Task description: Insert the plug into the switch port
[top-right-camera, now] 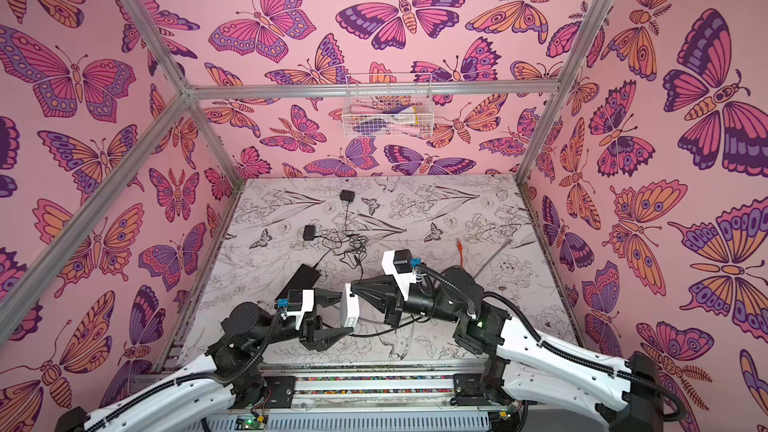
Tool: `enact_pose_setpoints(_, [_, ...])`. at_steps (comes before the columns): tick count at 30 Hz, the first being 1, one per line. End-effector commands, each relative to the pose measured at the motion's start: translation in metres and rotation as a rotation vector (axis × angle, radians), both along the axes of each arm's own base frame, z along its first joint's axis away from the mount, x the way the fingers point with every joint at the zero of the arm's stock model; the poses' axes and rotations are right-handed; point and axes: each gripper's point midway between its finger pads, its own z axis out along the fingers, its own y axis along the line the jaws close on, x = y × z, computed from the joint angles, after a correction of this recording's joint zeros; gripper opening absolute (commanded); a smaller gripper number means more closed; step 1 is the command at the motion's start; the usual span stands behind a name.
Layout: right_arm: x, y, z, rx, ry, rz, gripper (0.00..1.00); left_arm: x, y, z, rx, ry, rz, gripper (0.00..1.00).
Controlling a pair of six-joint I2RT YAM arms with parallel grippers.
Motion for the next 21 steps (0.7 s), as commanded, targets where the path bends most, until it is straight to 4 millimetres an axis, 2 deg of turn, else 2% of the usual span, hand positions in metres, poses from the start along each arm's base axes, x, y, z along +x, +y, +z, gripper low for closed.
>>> enact_pose_setpoints(1, [-0.004,0.003,0.002,-0.013,-0.018,0.009,0.00,-0.004,0.003,0.026,-0.066,-0.054,-0.001,0.00])
enact_pose_setpoints(21, [0.002,0.007,-0.014,-0.069,-0.028,-0.040,0.00,-0.005,0.007,0.030,-0.086,-0.068,0.013,0.00])
